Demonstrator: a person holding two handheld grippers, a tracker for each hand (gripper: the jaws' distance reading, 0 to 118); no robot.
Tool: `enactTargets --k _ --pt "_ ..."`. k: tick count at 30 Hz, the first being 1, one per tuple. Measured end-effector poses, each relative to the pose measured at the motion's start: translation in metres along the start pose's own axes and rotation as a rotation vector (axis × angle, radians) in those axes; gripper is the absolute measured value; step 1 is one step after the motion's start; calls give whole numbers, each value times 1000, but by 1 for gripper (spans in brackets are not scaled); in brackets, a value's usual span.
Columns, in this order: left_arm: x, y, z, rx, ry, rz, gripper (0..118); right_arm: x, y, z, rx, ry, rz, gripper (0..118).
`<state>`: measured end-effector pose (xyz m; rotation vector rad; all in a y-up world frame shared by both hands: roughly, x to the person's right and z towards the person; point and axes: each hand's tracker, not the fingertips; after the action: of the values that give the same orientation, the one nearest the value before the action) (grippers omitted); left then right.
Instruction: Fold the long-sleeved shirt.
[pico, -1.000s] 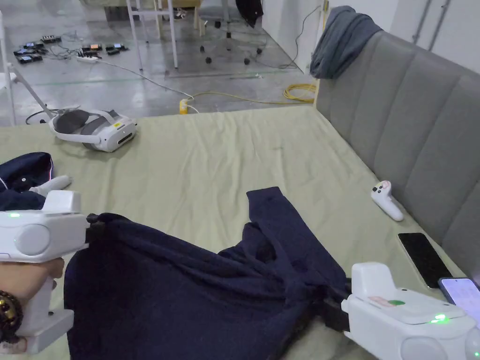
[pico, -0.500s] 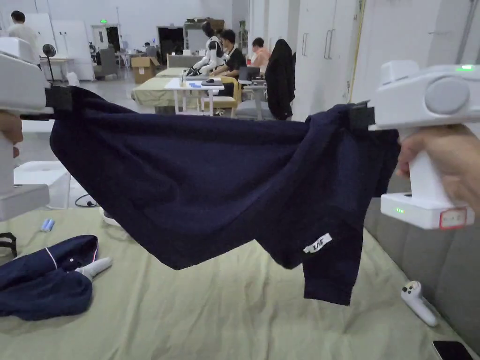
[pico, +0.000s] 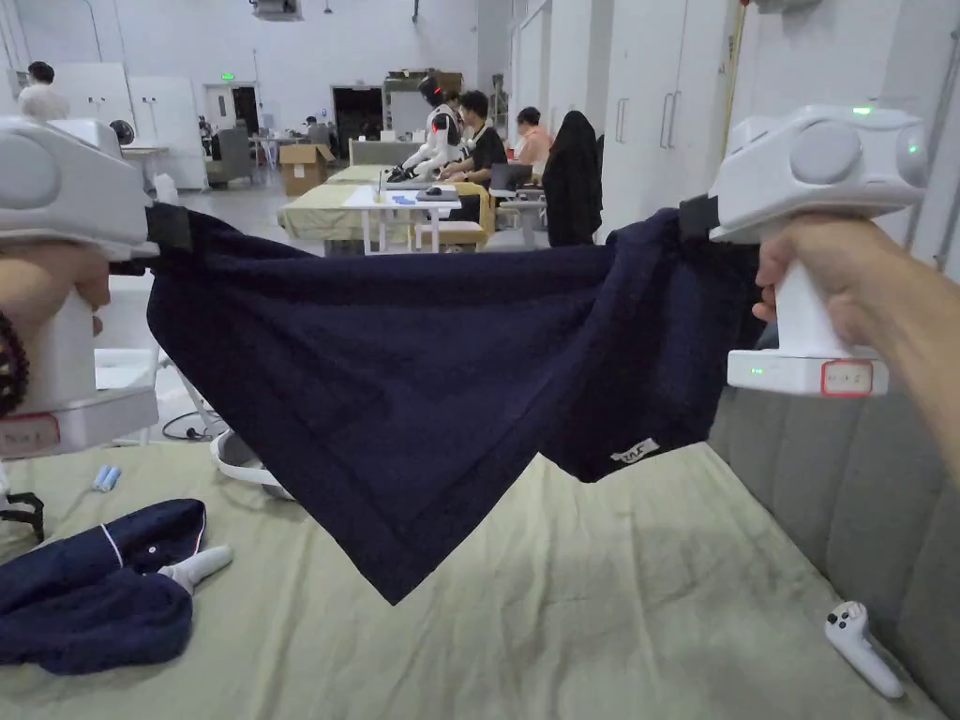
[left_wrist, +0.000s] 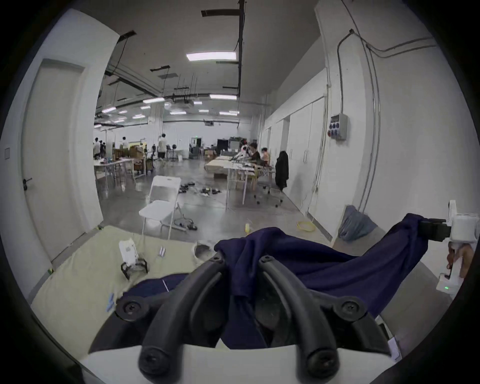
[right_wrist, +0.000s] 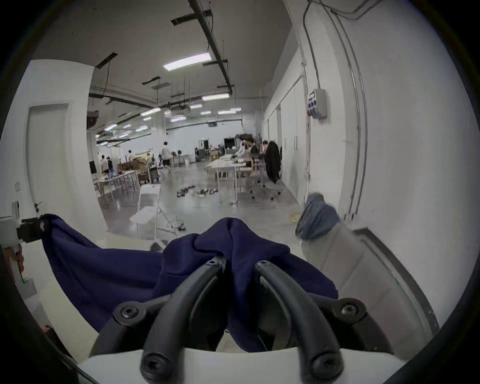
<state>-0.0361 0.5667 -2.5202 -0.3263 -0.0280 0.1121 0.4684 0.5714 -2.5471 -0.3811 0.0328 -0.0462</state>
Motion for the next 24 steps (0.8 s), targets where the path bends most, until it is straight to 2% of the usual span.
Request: enactTargets --k 8,12,14,19,22,24 --pt "-21 -197 -78 -344 26 18 19 16 -207 -98 -325 12 -54 14" --pt "-29 -244 -82 -403 52 79 19 16 -256 -104 -385 11 -95 14" --pt "-29 -253 -67 -388 44 48 19 14 -261 -85 -370 24 -90 14" --pt "-25 -284 16 -333 29 -20 19 9 -292 8 -288 73 -1 14" --pt "-29 -333 65 -366 43 -31 19 16 -341 63 -295 76 -1 14" --pt "-31 -369 86 -457 55 -23 19 17 -377 89 -337 66 4 14"
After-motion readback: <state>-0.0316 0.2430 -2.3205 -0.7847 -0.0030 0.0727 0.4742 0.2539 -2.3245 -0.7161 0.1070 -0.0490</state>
